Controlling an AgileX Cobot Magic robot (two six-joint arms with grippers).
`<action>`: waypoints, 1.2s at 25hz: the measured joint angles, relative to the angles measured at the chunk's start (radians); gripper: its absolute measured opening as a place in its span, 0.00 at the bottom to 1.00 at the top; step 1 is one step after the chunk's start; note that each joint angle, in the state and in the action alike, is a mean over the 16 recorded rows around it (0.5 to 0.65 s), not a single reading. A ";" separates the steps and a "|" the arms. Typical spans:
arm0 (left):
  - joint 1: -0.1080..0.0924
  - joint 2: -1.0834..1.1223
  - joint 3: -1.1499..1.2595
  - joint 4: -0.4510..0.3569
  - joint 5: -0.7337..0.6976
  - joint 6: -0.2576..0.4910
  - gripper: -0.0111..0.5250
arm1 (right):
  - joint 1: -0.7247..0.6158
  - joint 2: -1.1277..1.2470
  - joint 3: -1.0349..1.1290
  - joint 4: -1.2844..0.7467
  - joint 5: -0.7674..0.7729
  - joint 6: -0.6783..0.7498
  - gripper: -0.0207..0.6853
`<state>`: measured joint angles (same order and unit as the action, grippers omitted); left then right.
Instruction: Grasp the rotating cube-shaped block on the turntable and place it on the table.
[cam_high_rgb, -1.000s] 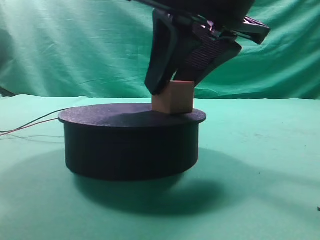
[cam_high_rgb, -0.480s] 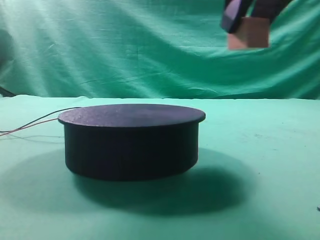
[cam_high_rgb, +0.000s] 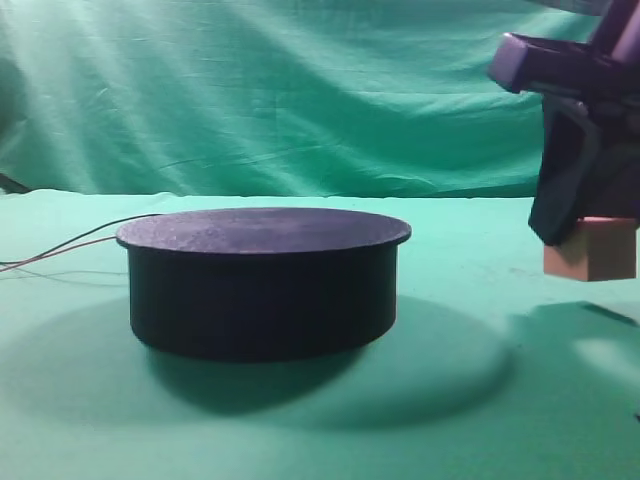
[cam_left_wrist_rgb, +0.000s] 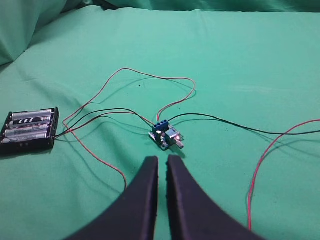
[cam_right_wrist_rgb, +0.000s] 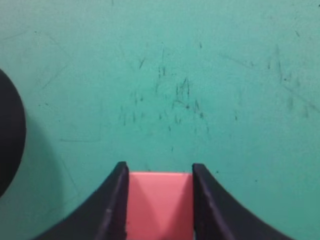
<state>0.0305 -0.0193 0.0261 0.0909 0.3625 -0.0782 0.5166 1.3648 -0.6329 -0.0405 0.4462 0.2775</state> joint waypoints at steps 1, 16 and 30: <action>0.000 0.000 0.000 0.000 0.000 0.000 0.02 | 0.000 -0.023 -0.001 0.001 0.025 0.001 0.44; 0.000 0.000 0.000 0.000 0.000 0.000 0.02 | 0.000 -0.448 0.028 -0.001 0.286 0.029 0.03; 0.000 0.000 0.000 0.000 0.000 0.000 0.02 | -0.050 -0.623 0.060 -0.051 0.267 -0.052 0.03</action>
<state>0.0305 -0.0193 0.0261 0.0909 0.3625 -0.0782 0.4670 0.7423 -0.5725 -0.0911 0.7136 0.2252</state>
